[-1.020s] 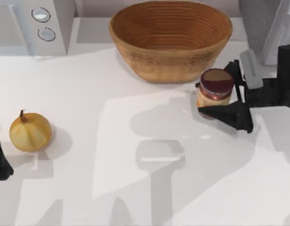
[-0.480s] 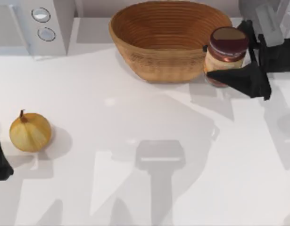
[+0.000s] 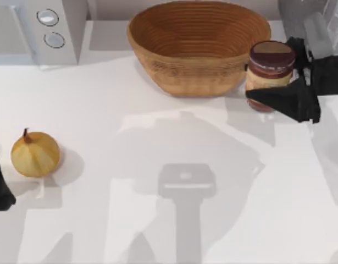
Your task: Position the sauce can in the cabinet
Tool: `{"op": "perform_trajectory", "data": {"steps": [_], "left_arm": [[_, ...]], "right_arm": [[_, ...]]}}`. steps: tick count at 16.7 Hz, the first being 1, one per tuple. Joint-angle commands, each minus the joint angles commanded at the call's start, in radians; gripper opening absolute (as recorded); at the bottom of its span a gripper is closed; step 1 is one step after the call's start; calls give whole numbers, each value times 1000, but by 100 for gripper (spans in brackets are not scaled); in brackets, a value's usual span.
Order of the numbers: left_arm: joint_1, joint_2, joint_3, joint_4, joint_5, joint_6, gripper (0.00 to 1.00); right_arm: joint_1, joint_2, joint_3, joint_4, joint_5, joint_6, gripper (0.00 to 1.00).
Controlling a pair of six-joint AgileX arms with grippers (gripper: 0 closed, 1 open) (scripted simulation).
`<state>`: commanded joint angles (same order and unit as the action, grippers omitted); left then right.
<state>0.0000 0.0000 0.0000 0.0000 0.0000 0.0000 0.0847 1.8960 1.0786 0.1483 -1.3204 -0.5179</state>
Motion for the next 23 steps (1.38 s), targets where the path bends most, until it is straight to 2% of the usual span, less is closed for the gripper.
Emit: {"op": "perform_trajectory", "data": {"steps": [4, 9, 14, 19, 23], "left_arm": [[0, 0, 0, 0, 0, 0, 100], [0, 0, 0, 0, 0, 0, 100], [0, 0, 0, 0, 0, 0, 100], [0, 0, 0, 0, 0, 0, 100], [0, 0, 0, 0, 0, 0, 100]], "right_arm": [[-6, -225, -182, -40, 177, 81, 0], [-14, -635, -382, -48, 458, 166, 0], [-35, -1031, -505, -30, 655, 247, 0], [-52, -1508, -797, -99, 1003, 351, 0], [-62, -1783, -1005, -168, 1224, 463, 0]]}}
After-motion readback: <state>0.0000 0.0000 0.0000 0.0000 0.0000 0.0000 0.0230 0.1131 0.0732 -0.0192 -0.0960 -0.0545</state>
